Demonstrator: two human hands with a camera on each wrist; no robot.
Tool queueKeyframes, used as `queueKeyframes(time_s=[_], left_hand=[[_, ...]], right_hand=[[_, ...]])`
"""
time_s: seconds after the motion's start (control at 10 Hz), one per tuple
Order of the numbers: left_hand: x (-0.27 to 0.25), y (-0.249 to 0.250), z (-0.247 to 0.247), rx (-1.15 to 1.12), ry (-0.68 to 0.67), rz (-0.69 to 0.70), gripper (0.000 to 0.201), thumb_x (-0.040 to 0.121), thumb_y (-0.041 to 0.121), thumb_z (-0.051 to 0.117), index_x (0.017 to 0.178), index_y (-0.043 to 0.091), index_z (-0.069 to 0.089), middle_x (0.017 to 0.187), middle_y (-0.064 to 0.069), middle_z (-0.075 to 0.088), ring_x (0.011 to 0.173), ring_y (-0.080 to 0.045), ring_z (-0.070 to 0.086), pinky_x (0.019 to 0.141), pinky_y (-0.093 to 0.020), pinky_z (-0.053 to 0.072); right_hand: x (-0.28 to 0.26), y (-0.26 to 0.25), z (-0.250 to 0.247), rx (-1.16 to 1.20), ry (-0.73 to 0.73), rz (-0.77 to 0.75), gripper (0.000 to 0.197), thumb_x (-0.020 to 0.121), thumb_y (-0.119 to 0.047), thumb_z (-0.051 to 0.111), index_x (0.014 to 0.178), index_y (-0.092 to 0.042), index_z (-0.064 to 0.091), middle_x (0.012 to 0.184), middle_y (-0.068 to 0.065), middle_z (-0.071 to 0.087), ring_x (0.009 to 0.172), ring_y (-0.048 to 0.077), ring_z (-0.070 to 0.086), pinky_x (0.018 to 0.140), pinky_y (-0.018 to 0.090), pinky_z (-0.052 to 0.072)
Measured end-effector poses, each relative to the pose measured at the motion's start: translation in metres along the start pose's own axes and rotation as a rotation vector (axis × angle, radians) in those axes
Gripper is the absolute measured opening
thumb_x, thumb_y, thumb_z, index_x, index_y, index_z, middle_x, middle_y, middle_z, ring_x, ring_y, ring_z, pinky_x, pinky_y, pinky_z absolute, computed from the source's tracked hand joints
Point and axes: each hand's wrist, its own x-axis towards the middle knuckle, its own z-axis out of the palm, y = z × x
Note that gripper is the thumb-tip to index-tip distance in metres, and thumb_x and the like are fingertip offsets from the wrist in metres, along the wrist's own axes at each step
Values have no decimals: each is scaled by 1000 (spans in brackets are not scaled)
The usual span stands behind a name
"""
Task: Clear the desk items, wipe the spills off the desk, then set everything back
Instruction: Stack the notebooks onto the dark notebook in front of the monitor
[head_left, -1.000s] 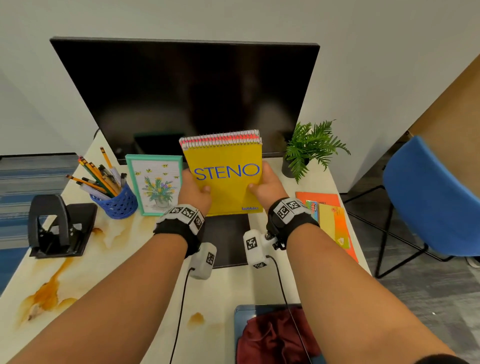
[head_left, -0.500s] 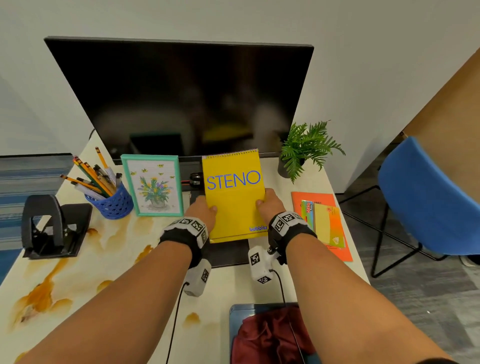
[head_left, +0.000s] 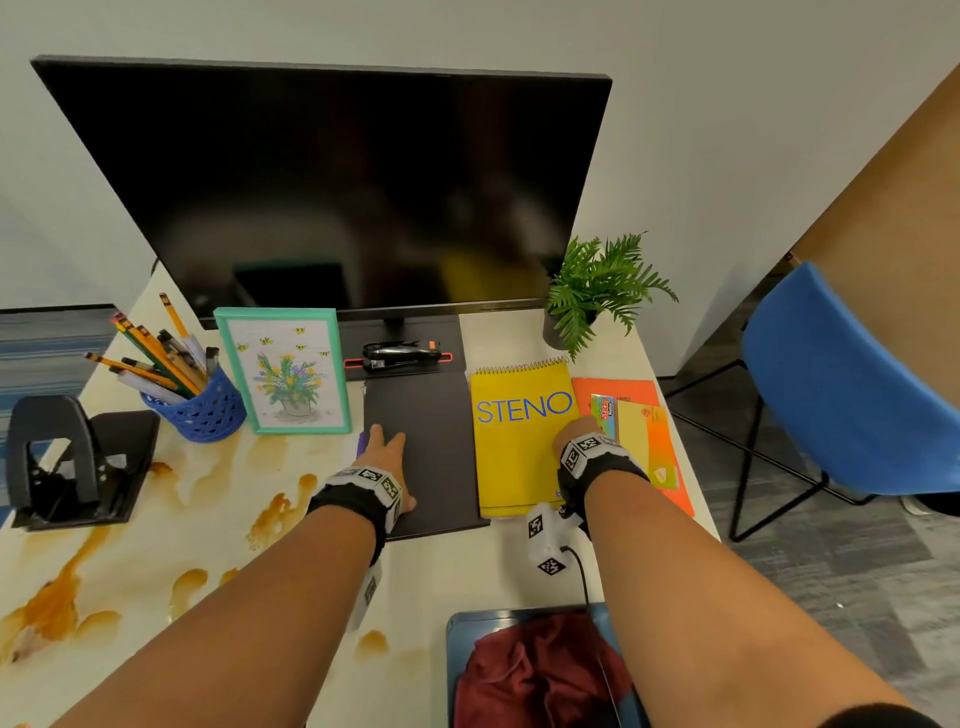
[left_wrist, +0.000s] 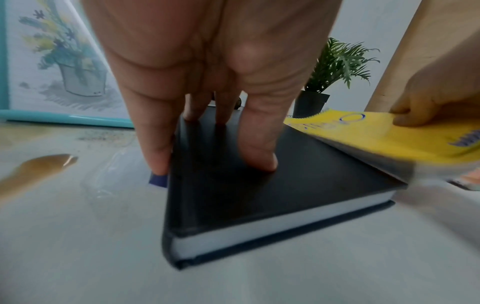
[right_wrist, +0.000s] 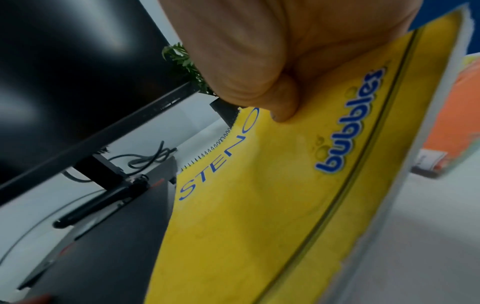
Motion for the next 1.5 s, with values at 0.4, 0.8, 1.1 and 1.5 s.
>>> queueKeyframes(time_s=[0.4, 0.8, 1.1, 1.5], left_hand=[[1, 5, -6, 42, 9, -1, 108, 72, 35, 78, 152, 24, 7, 157, -8, -11, 136, -28, 39, 108, -37, 41], [-2, 2, -6, 7, 11, -6, 107, 72, 35, 78, 152, 26, 7, 158, -7, -10, 142, -29, 29, 111, -39, 38], [-2, -5, -7, -302, 74, -167, 107, 72, 25, 78, 151, 20, 5, 142, -14, 40, 129, -30, 46, 103, -35, 42], [6, -17, -20, -488, 8, -203, 57, 70, 22, 62, 124, 11, 45, 114, -11, 57, 103, -30, 57, 95, -36, 47]], right_hand=[[21, -25, 19, 73, 239, 80, 52, 90, -17, 54, 139, -9, 37, 140, 11, 37, 131, 31, 36, 105, 50, 37], [29, -46, 29, -179, 5, -285, 62, 87, -12, 60, 145, -20, 38, 156, 12, 22, 140, 32, 32, 110, 39, 38], [23, -81, 42, -1, -59, -359, 15, 89, -21, 52, 79, -14, 60, 85, 6, 65, 80, 26, 63, 66, 26, 48], [16, -78, 39, -98, -133, -391, 29, 85, -14, 54, 112, -6, 59, 96, 9, 52, 88, 25, 53, 76, 30, 46]])
